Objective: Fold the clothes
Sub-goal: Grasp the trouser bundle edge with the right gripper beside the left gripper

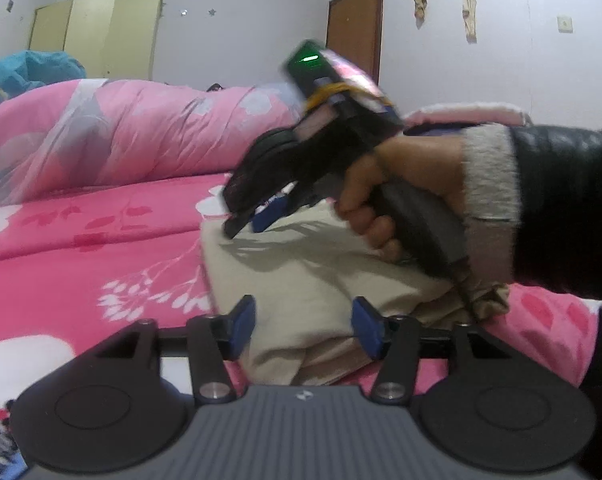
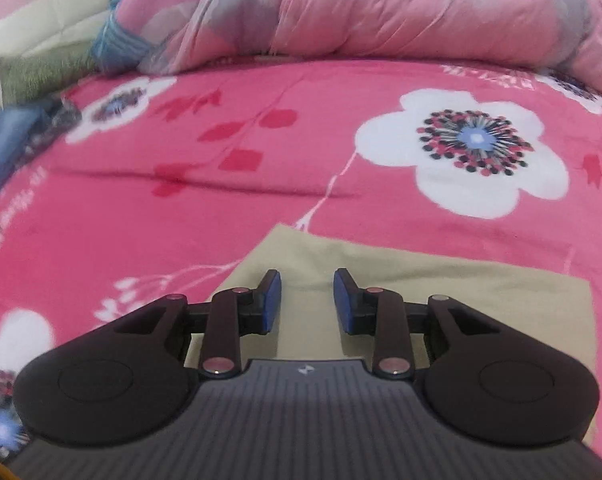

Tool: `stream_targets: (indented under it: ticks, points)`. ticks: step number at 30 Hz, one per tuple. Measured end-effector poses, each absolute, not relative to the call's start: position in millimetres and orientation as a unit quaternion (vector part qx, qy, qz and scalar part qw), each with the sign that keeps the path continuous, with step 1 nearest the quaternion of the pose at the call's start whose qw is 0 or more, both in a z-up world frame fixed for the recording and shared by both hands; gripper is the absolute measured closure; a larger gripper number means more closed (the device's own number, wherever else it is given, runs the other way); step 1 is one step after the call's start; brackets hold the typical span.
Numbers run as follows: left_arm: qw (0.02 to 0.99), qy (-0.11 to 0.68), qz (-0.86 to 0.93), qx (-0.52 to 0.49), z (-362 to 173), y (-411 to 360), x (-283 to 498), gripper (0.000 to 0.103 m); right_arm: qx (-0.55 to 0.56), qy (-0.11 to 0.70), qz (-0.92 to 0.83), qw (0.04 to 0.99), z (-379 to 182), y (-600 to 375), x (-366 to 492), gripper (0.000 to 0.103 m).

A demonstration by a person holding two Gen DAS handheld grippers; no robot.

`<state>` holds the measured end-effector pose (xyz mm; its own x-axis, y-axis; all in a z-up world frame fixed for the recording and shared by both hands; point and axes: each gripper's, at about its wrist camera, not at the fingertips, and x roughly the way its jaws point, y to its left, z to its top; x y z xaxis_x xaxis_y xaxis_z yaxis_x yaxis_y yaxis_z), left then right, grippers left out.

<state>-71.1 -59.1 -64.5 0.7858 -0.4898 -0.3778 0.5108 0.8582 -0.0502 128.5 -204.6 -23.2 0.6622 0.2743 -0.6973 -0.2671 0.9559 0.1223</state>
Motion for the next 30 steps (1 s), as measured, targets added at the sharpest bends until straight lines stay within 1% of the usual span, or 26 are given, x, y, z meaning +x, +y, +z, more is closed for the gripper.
stream_targets:
  ticks: [5,8,9,10,12,15,16,20,22,26,30]
  points:
    - [0.944,0.199,-0.259,0.044,-63.3,-40.2,-92.0,0.043,0.030,0.299,0.200,0.933,18.3,-244.7,42.1,0.073]
    - [0.945,0.206,-0.250,0.053,-63.9,-32.3,-100.0,0.043,-0.008,0.258,0.242,0.935,27.5,-253.3,-18.8,0.070]
    - [0.945,0.209,-0.244,0.056,-64.9,-31.6,-99.7,0.044,-0.042,0.251,0.253,0.934,25.1,-247.7,-32.0,0.067]
    - [0.947,0.210,-0.237,0.061,-64.9,-31.4,-100.6,0.045,-0.093,0.241,0.264,0.929,19.5,-238.4,-48.1,0.061]
    - [0.948,0.213,-0.227,0.068,-64.1,-31.4,-102.2,0.045,-0.193,0.220,0.282,0.914,7.6,-220.0,-78.6,0.057]
    - [0.950,0.210,-0.218,0.076,-59.9,-33.0,-103.2,0.045,-0.321,0.195,0.283,0.883,-16.5,-192.7,-99.6,0.057]
    - [0.950,0.210,-0.217,0.074,-57.8,-33.2,-104.2,0.046,-0.344,0.191,0.275,0.877,-22.2,-187.4,-99.9,0.059]
    - [0.949,0.213,-0.226,0.057,-53.2,-32.8,-106.8,0.047,-0.382,0.188,0.246,0.871,-32.2,-178.8,-92.5,0.062]
    - [0.948,0.217,-0.226,0.059,-55.3,-34.2,-106.7,0.049,-0.390,0.185,0.242,0.869,-32.0,-175.8,-92.0,0.066]
    - [0.946,0.227,-0.225,0.046,-59.0,-32.5,-101.7,0.051,-0.404,0.181,0.252,0.860,-35.1,-168.0,-95.6,0.066]
    - [0.947,0.227,-0.227,0.017,-57.7,-23.7,-98.0,0.052,-0.433,0.185,0.238,0.849,-47.2,-159.4,-87.4,0.069]
